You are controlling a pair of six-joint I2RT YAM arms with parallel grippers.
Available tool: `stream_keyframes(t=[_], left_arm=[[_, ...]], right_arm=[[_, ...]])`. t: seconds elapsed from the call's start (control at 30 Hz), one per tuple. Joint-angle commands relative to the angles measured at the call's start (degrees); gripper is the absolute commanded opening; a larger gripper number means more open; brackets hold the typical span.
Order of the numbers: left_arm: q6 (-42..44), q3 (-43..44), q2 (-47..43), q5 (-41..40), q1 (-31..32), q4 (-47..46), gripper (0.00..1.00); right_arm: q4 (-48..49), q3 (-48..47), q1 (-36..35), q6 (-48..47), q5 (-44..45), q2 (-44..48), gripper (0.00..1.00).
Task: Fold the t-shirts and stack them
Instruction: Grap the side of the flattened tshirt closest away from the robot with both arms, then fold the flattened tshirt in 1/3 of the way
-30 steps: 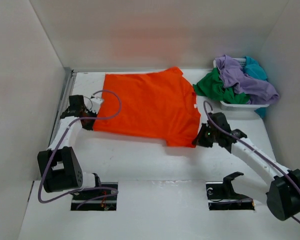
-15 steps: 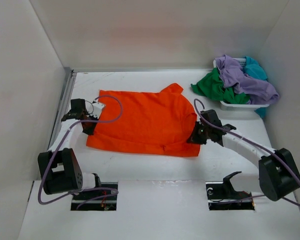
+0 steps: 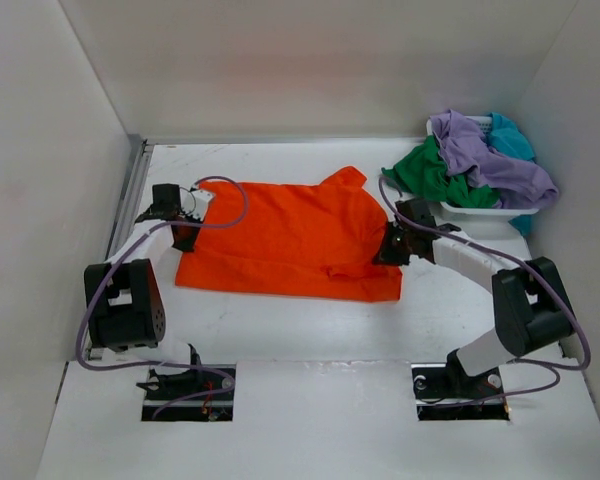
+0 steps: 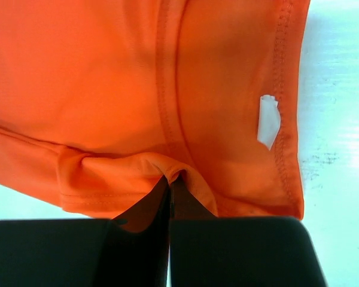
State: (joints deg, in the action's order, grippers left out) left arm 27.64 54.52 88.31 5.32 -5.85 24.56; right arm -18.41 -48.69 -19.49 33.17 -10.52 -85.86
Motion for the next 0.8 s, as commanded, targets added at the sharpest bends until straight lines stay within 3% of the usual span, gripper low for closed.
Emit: stream_keyframes(t=[0.0, 0.1, 0.2, 0.23, 0.27, 0.33, 0.47, 0.6, 0.77], left_arm=[[-0.7, 2.4, 2.5, -3.1, 0.4, -4.0, 0.06], [-0.8, 3.0, 4.5, -4.6, 0.4, -4.4, 0.08], [-0.8, 3.5, 5.7, -5.8, 0.4, -4.1, 0.16], [-0.6, 3.6, 5.7, -6.9, 0.4, -3.5, 0.25], [-0.4, 3.6, 5.6, -7.1, 0.4, -3.3, 0.26], [0.4, 4.3, 3.9, -9.3, -0.3, -1.5, 0.47], [1.1, 6.1, 1.2, -6.9, -1.5, 5.6, 0.62], [1.0, 6.7, 4.1, -3.7, -0.6, 9.7, 0.64], [-0.4, 8.1, 11.7, -4.3, -0.3, 10.8, 0.62]], right_arm=[[2.2, -3.3, 1.2, -2.1, -0.1, -3.5, 0.0], [2.4, -4.8, 1.8, -2.8, 0.1, -5.6, 0.01], [2.1, -7.0, 2.0, -3.8, 0.2, -7.6, 0.16], [1.3, -7.7, 2.0, -4.3, 0.6, -7.7, 0.31], [1.1, -7.7, 2.0, -4.4, 0.8, -7.5, 0.32], [-1.2, -6.6, 2.0, -3.9, 3.2, -3.0, 0.4], [-8.0, -2.0, 1.8, -0.7, 9.9, 6.8, 0.55], [-11.1, 5.7, 0.3, 3.5, 8.7, 12.2, 0.61], [-7.6, 13.1, 0.0, 8.9, 6.8, 14.4, 0.63]])
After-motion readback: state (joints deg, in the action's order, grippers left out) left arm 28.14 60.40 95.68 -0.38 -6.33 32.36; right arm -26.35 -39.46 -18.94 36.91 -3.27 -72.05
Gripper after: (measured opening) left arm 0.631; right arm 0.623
